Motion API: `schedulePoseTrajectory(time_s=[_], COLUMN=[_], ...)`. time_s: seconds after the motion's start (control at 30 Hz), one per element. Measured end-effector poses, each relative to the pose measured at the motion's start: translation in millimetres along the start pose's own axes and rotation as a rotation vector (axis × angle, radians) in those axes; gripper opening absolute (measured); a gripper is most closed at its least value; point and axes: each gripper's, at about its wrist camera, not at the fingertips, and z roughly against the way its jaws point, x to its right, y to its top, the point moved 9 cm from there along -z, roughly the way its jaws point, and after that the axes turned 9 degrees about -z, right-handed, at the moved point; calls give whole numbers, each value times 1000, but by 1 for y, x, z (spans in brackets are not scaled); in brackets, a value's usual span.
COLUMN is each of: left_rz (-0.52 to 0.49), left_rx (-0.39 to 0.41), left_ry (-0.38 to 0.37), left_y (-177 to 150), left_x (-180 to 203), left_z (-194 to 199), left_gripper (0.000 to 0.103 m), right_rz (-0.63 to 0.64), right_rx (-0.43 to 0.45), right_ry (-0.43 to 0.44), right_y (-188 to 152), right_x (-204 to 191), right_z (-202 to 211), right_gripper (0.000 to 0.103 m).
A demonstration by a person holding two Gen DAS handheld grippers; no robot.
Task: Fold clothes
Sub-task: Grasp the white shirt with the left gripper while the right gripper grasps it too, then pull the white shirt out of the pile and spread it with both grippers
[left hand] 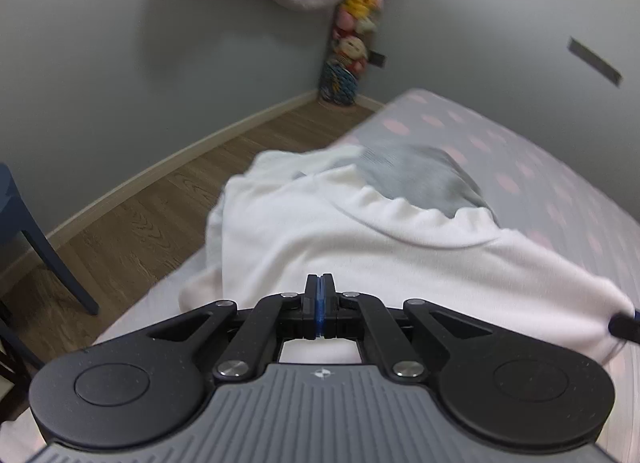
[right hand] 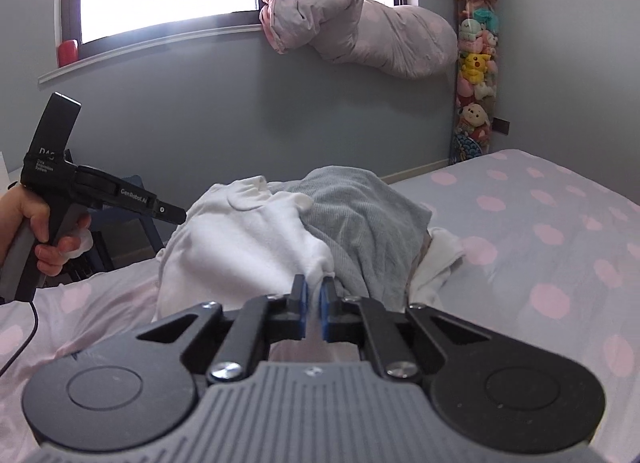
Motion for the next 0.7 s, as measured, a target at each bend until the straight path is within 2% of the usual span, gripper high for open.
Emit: schedulePoseTrajectory(time_s=[0.13, 0.23, 0.47, 0.7], left_rz=[-76, -140, -289, -459], left_rx=[-17, -29, -57, -97], left_ry=[-9, -19, -42, -118], left_y=[-5, -10, -22, -50], left_x=[27, 52, 108, 195], left_z=[28, 47, 89, 105], left_gripper=[0, 0, 6, 9], right_rz=[-32, -67, -255, -270], right_rx=[-8, -27, -59, -69], right_ry=[-24, -67, -214, -331], right_y=[-20, -48, -116, -166], right_x=[7, 21, 89, 124], right_z=[46, 83, 176, 268], right_gripper=[7, 7, 7, 6])
